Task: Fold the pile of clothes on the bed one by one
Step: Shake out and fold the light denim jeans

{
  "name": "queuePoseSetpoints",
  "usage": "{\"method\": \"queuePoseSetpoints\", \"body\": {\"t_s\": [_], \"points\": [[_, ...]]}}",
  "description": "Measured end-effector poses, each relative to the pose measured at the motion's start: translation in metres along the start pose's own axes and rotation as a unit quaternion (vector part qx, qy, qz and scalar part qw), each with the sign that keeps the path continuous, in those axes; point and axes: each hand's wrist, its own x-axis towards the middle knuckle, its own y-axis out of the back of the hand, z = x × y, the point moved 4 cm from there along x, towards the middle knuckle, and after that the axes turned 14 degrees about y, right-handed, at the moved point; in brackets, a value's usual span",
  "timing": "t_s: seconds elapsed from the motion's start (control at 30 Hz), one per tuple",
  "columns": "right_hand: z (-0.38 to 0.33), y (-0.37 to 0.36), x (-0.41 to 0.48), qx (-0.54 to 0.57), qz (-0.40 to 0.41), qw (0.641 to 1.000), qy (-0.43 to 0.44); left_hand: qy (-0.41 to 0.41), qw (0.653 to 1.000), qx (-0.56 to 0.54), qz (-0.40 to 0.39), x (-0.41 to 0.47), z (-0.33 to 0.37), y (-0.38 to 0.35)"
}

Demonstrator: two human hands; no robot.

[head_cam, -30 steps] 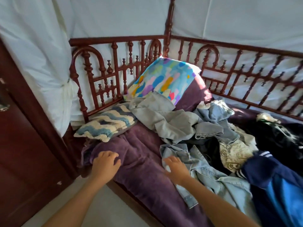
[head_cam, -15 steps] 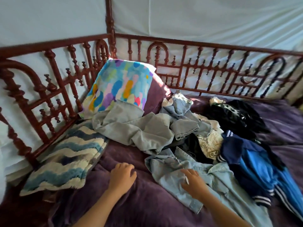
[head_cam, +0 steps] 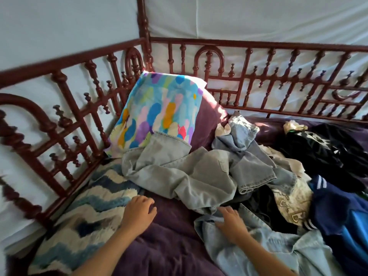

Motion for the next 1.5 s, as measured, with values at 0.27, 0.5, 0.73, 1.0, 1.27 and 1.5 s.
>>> {"method": "queuePoseSetpoints", "body": {"t_s": [0.27,0.5,0.73,1.0,1.27,1.5], "points": [[-0.014,-0.021,0.029,0.047,0.012,0.997,-0.066,-0.039,0.994,0.03,-0.097,0.05,-0.01,-0.038],[0.01,0.018,0.053,0.024,0.053,0.984,-0.171,-0.104,0.988,0.013,-0.113,0.123,0.024,-0.042],[0.041,0.037,0.1,0.02,0.061,0.976,-0.207,-0.14,0.976,-0.014,-0.164,0.152,0.081,-0.073],[0.081,0.041,0.172,0.003,0.076,0.978,-0.192,-0.165,0.968,0.05,-0.182,0.176,0.116,-0.115],[0.095,0.024,0.168,0.046,0.152,0.963,-0.217,-0.119,0.961,0.104,-0.226,0.131,0.071,-0.157],[0.054,0.031,0.133,0.078,0.176,0.968,-0.164,-0.061,0.952,0.066,-0.292,0.101,0.062,-0.146]]}}
